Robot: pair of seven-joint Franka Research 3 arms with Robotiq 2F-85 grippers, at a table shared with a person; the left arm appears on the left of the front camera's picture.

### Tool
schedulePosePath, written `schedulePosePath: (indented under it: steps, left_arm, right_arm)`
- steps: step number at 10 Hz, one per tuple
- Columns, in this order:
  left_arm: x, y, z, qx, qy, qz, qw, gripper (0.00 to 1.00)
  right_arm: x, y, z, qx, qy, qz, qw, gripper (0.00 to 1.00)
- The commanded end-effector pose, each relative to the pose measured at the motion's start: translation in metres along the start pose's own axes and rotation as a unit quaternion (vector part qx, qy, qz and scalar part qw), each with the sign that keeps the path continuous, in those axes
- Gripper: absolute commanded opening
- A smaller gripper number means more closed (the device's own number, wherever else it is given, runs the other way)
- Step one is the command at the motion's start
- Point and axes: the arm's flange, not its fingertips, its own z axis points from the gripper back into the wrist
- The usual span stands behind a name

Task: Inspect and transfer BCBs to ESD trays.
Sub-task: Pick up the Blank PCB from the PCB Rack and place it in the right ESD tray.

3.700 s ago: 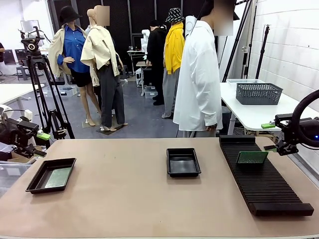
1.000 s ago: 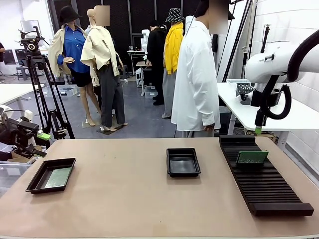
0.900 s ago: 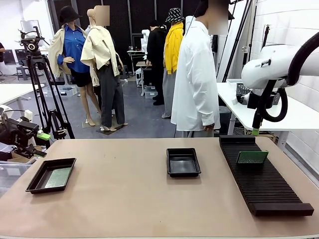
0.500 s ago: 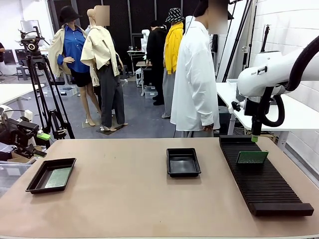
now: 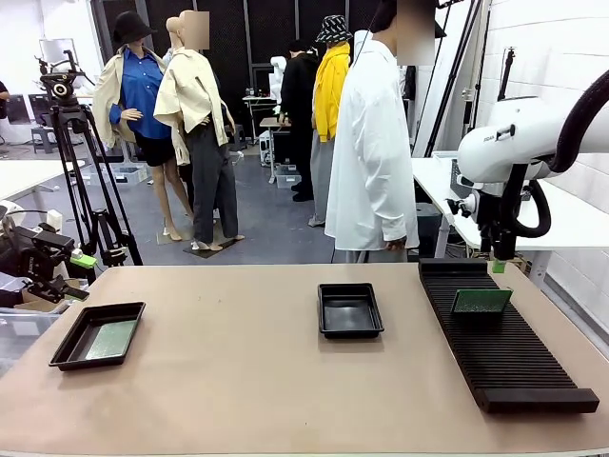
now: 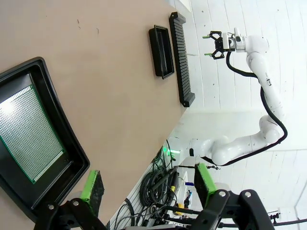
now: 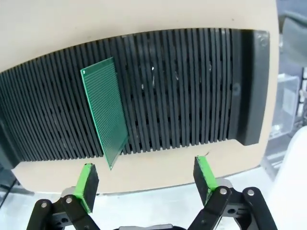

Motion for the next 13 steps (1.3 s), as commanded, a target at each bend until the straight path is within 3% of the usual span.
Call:
schedulePosePath:
  steps: [1,6,7,13]
  left_arm:
    - [-0.001,-0.002,0.001,0.002,-0.002,0.003,1.000,1.00]
    - [-0.001,-0.002,0.001,0.002,-0.002,0.003,1.000,1.00]
    - [-0.001,-0.002,0.001,0.002,-0.002,0.003,1.000,1.00]
    - [-0.001,-0.002,0.001,0.002,-0.002,0.003,1.000,1.00]
  right_arm:
    - [-0.011,0.017,-0.008,-0.001,-0.029,0.040,0.999,1.00]
    - [-0.004,0.026,-0.003,-0.001,-0.078,0.033,0.996,1.00]
    - [-0.003,0.019,-0.004,0.006,-0.048,0.028,0.998,1.00]
    - [-0.003,0.020,-0.003,0.006,-0.056,0.024,0.998,1.00]
